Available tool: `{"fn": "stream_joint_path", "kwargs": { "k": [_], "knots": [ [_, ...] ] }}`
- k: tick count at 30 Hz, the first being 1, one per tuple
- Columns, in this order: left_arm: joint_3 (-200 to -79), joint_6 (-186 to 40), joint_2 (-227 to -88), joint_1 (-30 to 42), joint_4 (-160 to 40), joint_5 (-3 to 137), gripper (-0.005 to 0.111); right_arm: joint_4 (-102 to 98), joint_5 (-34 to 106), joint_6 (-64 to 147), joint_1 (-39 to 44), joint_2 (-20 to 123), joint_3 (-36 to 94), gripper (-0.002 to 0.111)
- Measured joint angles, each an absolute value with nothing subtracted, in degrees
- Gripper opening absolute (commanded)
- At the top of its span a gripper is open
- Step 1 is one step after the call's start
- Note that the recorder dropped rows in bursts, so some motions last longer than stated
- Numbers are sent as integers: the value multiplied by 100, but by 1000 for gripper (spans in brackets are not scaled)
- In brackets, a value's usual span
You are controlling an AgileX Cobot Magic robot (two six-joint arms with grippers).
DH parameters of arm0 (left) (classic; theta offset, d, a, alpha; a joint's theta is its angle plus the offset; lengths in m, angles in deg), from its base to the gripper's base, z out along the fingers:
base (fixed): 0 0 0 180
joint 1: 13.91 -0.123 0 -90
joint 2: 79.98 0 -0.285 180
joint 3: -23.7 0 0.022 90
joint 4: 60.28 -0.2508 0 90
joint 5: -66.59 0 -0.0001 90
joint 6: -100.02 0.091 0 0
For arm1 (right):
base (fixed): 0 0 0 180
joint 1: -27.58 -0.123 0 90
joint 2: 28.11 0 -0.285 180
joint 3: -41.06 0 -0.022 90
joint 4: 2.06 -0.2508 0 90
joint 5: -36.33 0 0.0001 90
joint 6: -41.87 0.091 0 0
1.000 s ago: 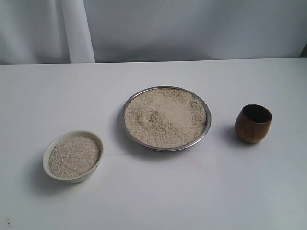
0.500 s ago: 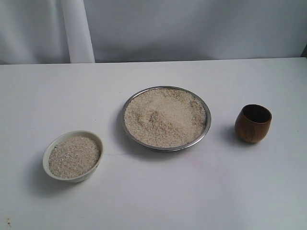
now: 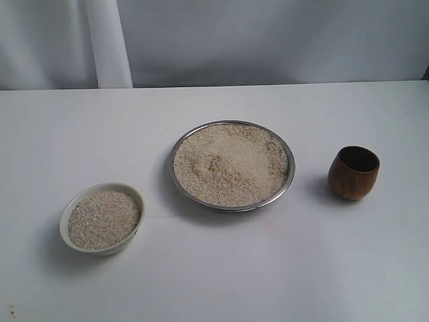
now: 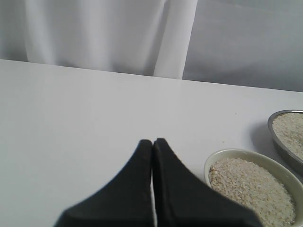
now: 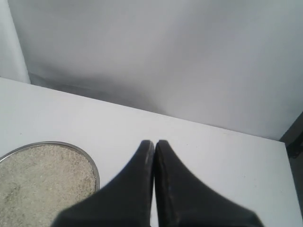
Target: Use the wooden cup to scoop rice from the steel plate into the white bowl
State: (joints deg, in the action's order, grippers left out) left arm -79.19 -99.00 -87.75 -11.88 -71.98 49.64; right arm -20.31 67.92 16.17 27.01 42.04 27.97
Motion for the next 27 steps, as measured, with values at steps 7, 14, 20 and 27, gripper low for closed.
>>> {"fn": "stream_joint_path", "kwargs": {
  "k": [7, 14, 20, 27],
  "knots": [
    [-7919, -9900, -8775, -1188, -7198, 4964, 0, -2996, 5777, 418, 2701, 4259, 1630, 0],
    [-7919, -9900, -8775, -1188, -7198, 4964, 0, -5049, 4858, -1521, 2701, 4344, 771, 0],
    [-7919, -9900, -8775, -1188, -7198, 4964, 0, -5858, 3871, -2122, 2701, 4344, 314, 0],
    [-7919, -9900, -8775, -1188, -7198, 4964, 0, -6073, 3825, -2158, 2701, 4572, 297, 0]
  ]
}}
